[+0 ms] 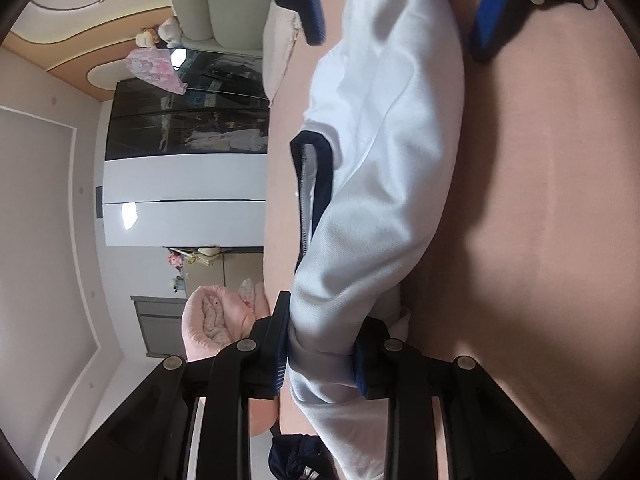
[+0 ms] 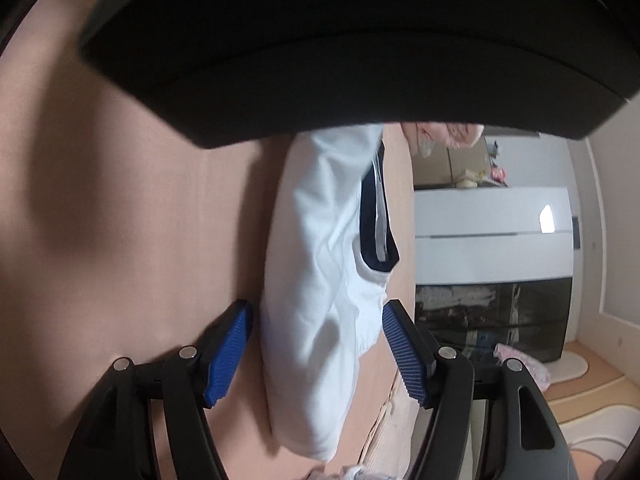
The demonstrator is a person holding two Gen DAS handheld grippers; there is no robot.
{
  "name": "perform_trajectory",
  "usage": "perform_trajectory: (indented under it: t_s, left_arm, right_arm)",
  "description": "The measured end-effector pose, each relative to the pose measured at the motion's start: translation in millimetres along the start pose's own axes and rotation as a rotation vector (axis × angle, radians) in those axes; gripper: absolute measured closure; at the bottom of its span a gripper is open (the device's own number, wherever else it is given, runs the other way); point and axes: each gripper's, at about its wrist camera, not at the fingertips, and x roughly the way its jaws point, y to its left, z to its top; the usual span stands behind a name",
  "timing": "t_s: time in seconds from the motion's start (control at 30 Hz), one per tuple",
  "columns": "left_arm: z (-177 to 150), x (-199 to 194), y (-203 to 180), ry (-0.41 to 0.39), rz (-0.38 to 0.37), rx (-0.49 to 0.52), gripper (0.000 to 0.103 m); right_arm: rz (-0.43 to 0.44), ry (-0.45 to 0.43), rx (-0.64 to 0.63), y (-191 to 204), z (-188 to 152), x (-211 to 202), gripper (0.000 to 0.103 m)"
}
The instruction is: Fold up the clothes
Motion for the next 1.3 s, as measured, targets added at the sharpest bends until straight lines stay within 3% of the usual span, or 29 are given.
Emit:
perform_trajectory:
  t_s: [0.17,0.33,0.4,0.47,0.5,0.63,0.73,0.9,1.0,1.07,1.3]
  left_arm:
    - [-5.6,0.8,-0.1,-0.002,0.007,0.012,0.078]
    - [-11.9,-2.9,-8.1,-0.006,0.014,0.071,0.078]
    - [-13.4,-5.2,-13.7,-0.009,0.011,0.100,0.078]
    - [-14.3,-5.2,-20.6,-0.003,0.004,0.133,0.076]
    - [-14.6,-4.3,-24.1,0.003,0.003,0.148,0.069]
    - [-14.1,4.5,-26.7,0.051,-0.007,0.123,0.068]
    - [-15.0,7.5,-21.4,0.081,-0.022,0.072,0.068]
    - [-28.2,1.6,-34.9,0.126,0.031,0.204,0.067]
    - [-45.3,-7.3,-45.2,0.113,0.076,0.265,0.067]
    - [-54.0,-9.8,-49.1,0.094,0.096,0.263,0.067]
    - [-51.2,0.3,-42.3,0.107,0.051,0.209,0.068]
  right_arm:
    - [-0.050,-0.026,-0.033,1.1,0.0,4.8,0.035]
    - [-0.070,0.024,0.029,-2.1,-2.7,12.9,0.035]
    - [-0.030,0.041,0.035,3.4,-1.8,12.1,0.050]
    - [0.032,0.054,0.021,13.3,0.5,10.8,0.091]
    - [0.042,0.060,-0.013,23.9,1.8,12.7,0.095]
    - [-0.024,0.069,-0.101,34.9,6.8,14.9,0.094]
    - [-0.002,0.054,-0.083,32.4,4.1,14.5,0.094]
    - [-0.027,0.046,-0.044,32.3,-0.1,14.1,0.094]
    - [-0.030,0.040,-0.032,30.3,-0.7,18.0,0.094]
    - [-0.034,0.041,-0.033,32.2,-0.1,16.1,0.094]
    - [-0.052,0.031,-0.011,30.3,-0.9,16.8,0.094]
